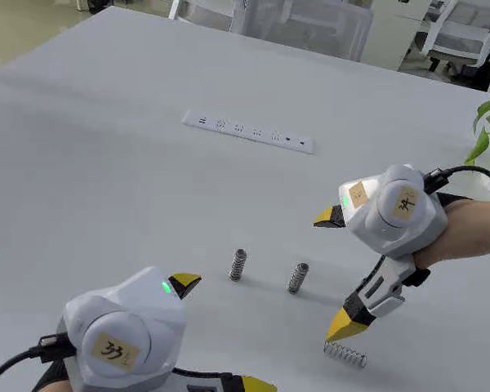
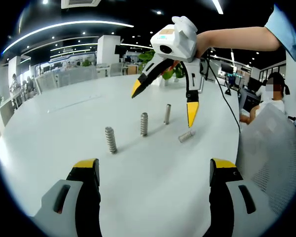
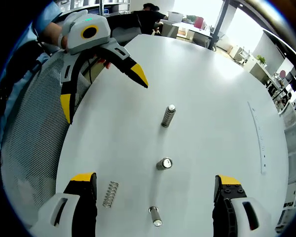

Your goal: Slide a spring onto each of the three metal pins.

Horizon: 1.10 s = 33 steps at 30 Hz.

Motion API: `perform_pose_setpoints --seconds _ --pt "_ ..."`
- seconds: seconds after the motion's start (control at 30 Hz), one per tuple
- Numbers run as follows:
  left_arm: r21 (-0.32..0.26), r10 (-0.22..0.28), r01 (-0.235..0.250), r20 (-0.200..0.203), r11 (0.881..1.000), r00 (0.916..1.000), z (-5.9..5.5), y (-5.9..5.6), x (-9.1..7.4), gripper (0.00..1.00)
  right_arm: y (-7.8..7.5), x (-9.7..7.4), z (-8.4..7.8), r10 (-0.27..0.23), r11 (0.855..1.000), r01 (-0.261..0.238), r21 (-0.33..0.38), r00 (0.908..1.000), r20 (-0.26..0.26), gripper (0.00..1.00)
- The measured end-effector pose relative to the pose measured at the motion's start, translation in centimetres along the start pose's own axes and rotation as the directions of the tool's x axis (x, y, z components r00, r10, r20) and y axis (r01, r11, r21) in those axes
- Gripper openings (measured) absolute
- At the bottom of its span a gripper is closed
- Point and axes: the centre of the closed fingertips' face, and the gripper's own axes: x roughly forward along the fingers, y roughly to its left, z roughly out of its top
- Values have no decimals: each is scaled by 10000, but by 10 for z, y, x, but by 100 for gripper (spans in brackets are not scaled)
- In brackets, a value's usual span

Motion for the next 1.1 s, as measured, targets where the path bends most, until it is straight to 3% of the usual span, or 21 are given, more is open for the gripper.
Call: perform_pose_setpoints --seconds 0.33,0.57,0.7,0.9,1.1 --pt "80 -406 405 125 9991 9991 8 -3 4 91 10 -18 -24 -597 9940 563 934 9976 341 99" --pt "318 -704 704 -7 9970 9975 10 -7 9 91 18 -31 -40 -1183 9767 1025 1887 9902 744 99" --pt "442 -901 905 -103 9949 9959 10 -10 12 91 24 -37 -47 -1661 9546 1302 2681 9793 1158 99" --pt "600 -1169 1180 -228 9912 9929 11 -13 17 91 36 -46 -63 -2142 9305 1635 3277 9688 1248 99" --pt "825 -1503 1531 -391 9848 9879 11 -18 22 91 47 -58 -79 -2859 8889 2077 4082 9479 1402 99"
